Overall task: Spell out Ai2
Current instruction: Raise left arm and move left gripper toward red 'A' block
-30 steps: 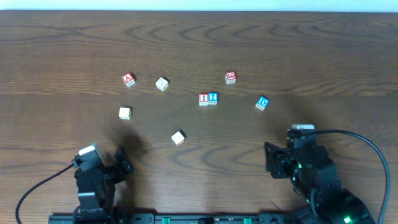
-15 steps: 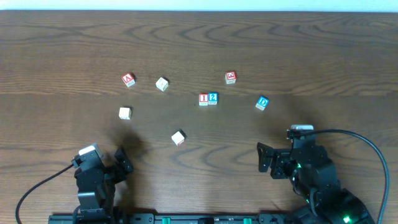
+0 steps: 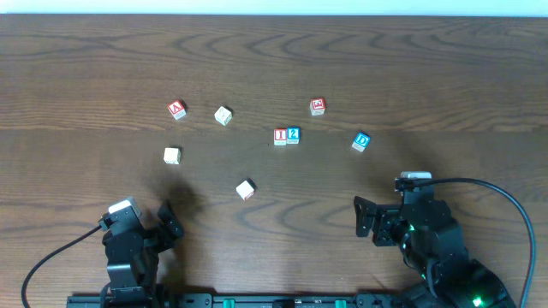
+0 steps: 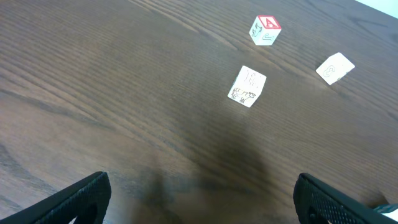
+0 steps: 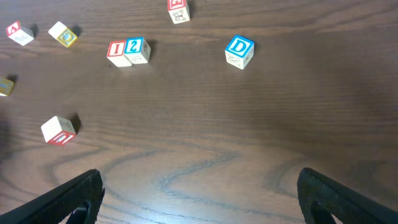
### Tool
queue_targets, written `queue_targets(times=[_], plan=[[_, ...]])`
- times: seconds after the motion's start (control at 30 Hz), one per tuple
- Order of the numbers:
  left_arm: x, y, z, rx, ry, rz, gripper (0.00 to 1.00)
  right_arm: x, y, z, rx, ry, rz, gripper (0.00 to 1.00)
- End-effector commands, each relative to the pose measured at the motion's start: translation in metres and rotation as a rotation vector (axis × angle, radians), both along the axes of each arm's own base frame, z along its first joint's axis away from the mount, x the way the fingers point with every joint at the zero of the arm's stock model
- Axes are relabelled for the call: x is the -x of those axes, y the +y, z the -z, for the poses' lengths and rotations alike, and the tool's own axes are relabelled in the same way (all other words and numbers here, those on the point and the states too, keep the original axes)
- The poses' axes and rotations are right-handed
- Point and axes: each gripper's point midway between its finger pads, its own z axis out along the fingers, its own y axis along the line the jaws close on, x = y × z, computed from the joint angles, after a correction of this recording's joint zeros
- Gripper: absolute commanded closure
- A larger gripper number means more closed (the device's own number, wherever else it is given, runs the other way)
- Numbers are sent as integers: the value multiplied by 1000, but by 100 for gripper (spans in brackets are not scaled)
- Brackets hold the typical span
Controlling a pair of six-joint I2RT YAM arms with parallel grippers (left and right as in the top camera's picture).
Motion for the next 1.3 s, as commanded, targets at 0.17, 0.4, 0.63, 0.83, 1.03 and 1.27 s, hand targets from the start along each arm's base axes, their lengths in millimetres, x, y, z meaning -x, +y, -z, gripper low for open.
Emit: queue_targets(times=[0.17, 0.4, 0.63, 0.83, 1.03, 1.27], plan=[[-1, -11, 4, 29, 3, 55, 5, 0, -1, 2, -5, 9, 7, 1], [-2, -26, 3, 78, 0, 132, 5, 1, -1, 2, -5, 9, 7, 1], [-12, -33, -16, 98, -87, 165, 4, 1, -1, 2, -5, 9, 7, 1], [-29, -19, -43, 52, -199, 99, 5, 1, -1, 2, -5, 9, 7, 1], [-47, -6, -49, 18, -212, 40, 4, 0, -1, 2, -5, 9, 7, 1], [-72, -2, -47, -59, -85, 60, 5, 1, -1, 2, -5, 9, 7, 1]])
